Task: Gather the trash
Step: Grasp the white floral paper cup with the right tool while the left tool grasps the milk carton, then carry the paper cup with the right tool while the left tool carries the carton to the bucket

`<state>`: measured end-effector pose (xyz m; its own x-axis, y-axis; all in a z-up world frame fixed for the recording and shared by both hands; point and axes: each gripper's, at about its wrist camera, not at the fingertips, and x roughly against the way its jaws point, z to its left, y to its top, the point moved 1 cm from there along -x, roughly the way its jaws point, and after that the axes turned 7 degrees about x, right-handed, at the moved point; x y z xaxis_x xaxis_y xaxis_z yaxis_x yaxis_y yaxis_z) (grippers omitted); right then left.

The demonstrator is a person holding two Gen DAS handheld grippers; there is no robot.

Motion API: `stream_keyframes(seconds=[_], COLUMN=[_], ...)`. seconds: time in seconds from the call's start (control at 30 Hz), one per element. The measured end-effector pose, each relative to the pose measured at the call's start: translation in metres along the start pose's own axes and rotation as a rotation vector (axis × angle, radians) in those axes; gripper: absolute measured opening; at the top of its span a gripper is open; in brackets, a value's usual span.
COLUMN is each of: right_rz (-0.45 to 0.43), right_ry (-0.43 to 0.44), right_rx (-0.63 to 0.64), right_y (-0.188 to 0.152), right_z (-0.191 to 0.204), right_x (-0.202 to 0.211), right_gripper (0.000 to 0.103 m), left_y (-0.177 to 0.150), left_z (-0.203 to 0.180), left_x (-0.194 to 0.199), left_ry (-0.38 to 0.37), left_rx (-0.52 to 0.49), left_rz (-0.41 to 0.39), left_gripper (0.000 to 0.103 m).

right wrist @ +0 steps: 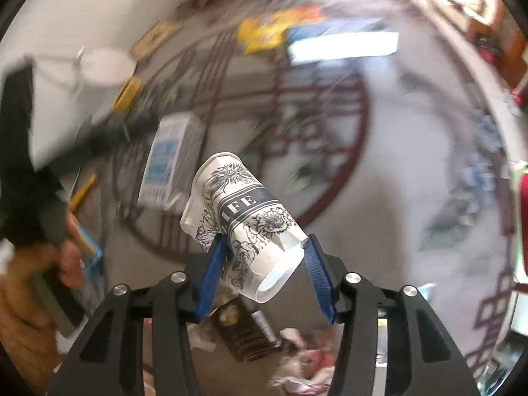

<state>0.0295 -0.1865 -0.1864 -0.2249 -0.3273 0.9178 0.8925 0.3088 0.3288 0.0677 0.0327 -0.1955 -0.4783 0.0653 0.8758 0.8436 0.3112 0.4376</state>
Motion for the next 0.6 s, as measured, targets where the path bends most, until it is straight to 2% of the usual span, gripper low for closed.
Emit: stream_keyframes(seconds=[0.2, 0.3, 0.37, 0.43, 0.6], right_rz=[-0.048, -0.058, -0.056, -0.059, -0.093], right_ry=[-0.014, -0.020, -0.020, -0.023, -0.033], right_rx=[-0.060, -0.062, -0.062, -0.063, -0.073], right_y=[-0.001, -0.001, -0.001, -0.002, -0.003], right_z=[-0.015, -0.016, -0.016, -0.017, -0.017], right_x=[0.025, 0.029, 0.029, 0.033, 0.040], right_gripper=[0.049, 0.049, 0.049, 0.049, 0.049], left_y=[-0.011, -0.014, -0.015, -0.015, -0.013], left_z=[0.008, 0.007, 0.007, 0.008, 0.005], left_x=[-0.030, -0.039, -0.044, -0.048, -0.030], left_ry=[0.025, 0.038, 0.048, 0.049, 0.026], left_rx=[0.022, 0.016, 0.014, 0.020, 0.005], left_rz=[0.064, 0.075, 0.085, 0.098, 0.061], left_gripper=[0.080, 0.075, 0.061, 0.052, 0.052])
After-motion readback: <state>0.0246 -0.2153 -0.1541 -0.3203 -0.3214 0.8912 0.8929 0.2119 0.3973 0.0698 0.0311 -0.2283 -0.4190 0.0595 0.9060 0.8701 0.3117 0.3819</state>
